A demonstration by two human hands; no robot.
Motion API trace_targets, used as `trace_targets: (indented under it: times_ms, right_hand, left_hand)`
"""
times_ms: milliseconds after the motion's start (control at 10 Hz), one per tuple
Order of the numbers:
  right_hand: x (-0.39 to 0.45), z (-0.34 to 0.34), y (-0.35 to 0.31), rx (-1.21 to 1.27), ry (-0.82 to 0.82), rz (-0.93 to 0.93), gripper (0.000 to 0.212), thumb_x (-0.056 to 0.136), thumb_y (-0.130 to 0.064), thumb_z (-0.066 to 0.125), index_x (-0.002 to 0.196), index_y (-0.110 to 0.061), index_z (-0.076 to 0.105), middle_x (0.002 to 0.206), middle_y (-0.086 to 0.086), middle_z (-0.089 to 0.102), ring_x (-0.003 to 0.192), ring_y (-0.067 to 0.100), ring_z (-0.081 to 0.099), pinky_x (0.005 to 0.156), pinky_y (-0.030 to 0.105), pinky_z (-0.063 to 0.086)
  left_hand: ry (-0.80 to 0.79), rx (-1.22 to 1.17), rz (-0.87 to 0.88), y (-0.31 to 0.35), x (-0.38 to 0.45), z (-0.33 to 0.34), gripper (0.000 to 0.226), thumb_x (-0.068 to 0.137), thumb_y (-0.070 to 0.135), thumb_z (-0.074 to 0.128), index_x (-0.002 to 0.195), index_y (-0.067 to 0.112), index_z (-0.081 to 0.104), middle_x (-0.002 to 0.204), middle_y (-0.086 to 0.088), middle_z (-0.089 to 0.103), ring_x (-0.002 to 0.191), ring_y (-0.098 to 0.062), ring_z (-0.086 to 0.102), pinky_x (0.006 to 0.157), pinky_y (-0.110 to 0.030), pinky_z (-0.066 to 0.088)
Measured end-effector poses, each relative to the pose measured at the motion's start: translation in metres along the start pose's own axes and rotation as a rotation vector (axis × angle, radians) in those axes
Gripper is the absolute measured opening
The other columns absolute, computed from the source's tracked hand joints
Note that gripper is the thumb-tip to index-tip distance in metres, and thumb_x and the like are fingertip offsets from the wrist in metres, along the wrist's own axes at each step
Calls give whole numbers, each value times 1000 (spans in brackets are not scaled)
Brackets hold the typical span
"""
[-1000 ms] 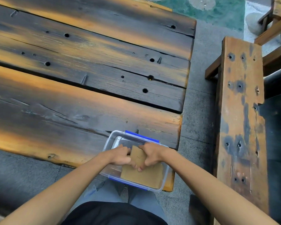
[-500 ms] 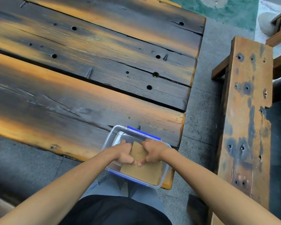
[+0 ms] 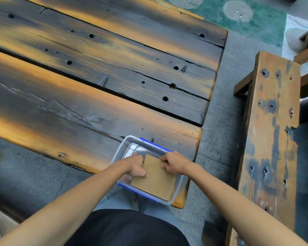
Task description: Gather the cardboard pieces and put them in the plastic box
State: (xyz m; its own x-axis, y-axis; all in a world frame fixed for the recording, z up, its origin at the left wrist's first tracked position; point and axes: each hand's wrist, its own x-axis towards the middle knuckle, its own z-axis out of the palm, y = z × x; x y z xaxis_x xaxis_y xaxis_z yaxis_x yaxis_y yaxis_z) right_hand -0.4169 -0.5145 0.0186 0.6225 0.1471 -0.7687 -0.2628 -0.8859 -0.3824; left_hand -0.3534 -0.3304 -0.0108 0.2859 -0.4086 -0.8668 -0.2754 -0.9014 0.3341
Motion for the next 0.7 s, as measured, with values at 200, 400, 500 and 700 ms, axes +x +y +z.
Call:
trace_targets:
  times_ms: [200, 400, 500, 700]
  right_hand:
    - [-1, -5, -8, -15, 15, 13, 23, 94, -18, 57, 104, -5, 73, 94, 13, 69, 91, 31, 65, 73, 37, 53]
    - [-8, -12, -17, -77, -11, -8, 18, 87, -15, 53, 89, -3, 66, 82, 9, 57, 76, 26, 56, 58, 29, 42]
    - [-11, -20, -24, -139, -34, -21, 14, 92, -21, 53, 83, -9, 54, 78, 7, 51, 77, 27, 53, 55, 30, 37]
    - [-11, -55, -47, -194, 11, -97, 43, 100, -33, 51, 134, -8, 60, 127, 14, 68, 114, 33, 62, 97, 39, 49]
  left_hand:
    - [42, -11, -13, 4, -6, 0, 63, 77, 41, 76, 131, 13, 57, 132, -10, 63, 115, -28, 63, 99, -39, 54]
    - [80, 24, -33, 8, -18, 3, 81, 78, 43, 70, 144, 7, 39, 134, -13, 59, 117, -30, 61, 97, -43, 55]
    - [120, 21, -43, 9, -28, 0, 90, 80, 45, 70, 149, 2, 29, 137, -15, 55, 121, -32, 58, 90, -35, 51]
    - [145, 7, 14, -3, -60, -39, 57, 84, 46, 68, 123, 8, 53, 118, -11, 63, 104, -29, 60, 76, -34, 45]
